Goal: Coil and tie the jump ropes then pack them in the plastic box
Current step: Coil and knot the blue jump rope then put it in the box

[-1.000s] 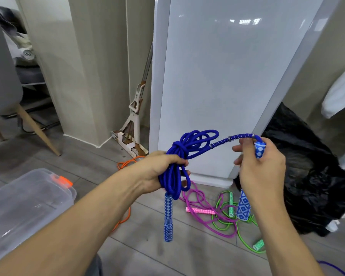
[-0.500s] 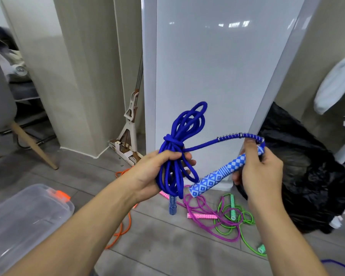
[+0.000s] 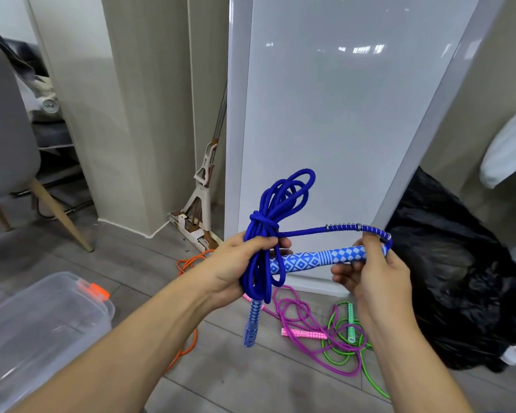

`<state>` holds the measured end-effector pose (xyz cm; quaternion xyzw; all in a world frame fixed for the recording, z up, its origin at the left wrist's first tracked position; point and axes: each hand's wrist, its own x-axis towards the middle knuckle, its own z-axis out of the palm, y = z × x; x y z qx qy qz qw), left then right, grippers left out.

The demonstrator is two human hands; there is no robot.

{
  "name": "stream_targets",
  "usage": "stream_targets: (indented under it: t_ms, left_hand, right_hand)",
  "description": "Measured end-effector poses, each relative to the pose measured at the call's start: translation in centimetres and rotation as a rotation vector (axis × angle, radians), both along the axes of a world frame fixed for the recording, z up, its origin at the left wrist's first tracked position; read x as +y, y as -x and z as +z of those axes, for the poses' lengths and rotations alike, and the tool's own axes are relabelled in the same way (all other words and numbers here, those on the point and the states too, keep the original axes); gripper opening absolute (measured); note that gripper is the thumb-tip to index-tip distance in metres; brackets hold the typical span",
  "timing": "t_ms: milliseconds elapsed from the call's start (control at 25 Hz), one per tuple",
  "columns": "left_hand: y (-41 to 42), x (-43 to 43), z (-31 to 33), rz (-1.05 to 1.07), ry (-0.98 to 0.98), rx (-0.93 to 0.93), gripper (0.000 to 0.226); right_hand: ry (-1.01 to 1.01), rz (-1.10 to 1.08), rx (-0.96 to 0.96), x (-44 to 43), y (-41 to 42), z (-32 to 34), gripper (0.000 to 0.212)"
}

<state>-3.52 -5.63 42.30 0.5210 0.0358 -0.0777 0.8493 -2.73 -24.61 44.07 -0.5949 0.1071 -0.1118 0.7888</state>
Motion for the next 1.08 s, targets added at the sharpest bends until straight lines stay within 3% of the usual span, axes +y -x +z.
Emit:
stream_targets:
  t_ms: [280,520,680,760,960,1080]
  left_hand:
    - [0.3,-0.7,0.5,0.014,0.055,-0.033,0.027]
    - [-0.4,-0.7,-0.2,0.270,-0.019,-0.048,0.033]
    - [-0.1,-0.2,0.9,0.211,0.040,-0.023,0.035]
    - [0.1,-0.2,1.4,0.146,0.059,-0.035,0.032]
    - [-0.3,-0.2,0.1,0.224,-0.132,-0.072,0.029]
    - [-0.5,-0.1,-0.7,0.265,-0.328,-0.104,0.024]
  right_hand:
    - [-0.066,0.057,0.029,0.6,0.2,0.2,0.026]
    - [0.038,0.272,-0.085,2.5,1.6,0.7,0.023]
    - [-0.084,0.198,0.178,2.2,0.7,0.2,0.027]
    - [-0.131,0.184,0.214,2.1,0.6,0.0,0.026]
    - [0.292,0.300,-0.109,2.3,1.7,0.8,0.025]
    - [0.451,0.356,-0.146,2.8,1.8,0.6,0.022]
